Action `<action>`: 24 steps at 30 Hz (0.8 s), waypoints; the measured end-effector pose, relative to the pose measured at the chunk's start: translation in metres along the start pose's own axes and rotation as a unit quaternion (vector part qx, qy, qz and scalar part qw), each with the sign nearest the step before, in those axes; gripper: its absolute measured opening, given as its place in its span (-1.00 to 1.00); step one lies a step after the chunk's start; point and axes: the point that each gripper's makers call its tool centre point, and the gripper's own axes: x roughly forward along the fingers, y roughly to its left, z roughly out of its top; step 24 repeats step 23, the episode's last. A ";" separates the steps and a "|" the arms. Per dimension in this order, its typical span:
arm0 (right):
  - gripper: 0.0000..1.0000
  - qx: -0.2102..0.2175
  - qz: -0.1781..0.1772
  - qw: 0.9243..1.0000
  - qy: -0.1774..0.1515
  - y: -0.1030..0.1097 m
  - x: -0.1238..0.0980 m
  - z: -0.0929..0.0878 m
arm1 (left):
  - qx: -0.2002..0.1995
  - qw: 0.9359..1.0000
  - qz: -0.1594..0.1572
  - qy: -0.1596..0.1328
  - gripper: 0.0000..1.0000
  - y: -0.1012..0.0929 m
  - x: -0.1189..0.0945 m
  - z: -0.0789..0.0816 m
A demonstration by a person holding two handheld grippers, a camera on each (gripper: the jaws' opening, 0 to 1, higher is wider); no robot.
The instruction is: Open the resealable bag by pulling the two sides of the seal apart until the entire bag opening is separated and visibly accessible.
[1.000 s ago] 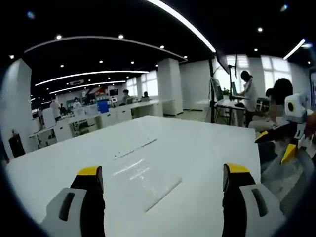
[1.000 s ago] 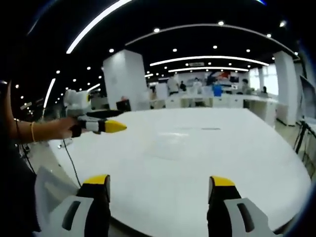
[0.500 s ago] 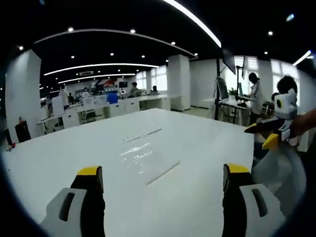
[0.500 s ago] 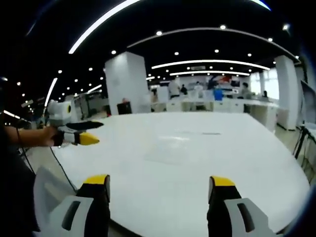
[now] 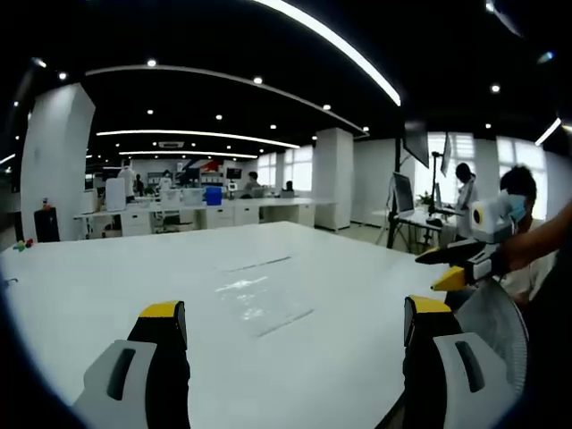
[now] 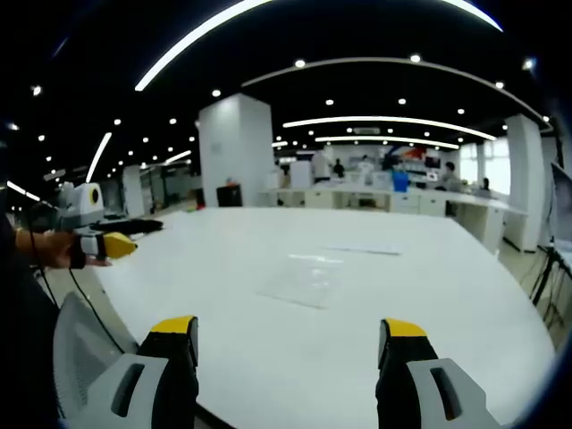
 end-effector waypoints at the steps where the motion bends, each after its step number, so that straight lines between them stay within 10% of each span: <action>1: 0.65 0.000 0.000 1.000 0.000 0.000 0.000 0.000 | 0.006 1.000 0.006 0.001 0.99 0.001 -0.001 -0.001; 24: 0.61 0.007 0.003 1.000 0.007 0.007 -0.003 -0.008 | -0.006 0.999 0.040 0.025 0.99 0.007 -0.014 -0.033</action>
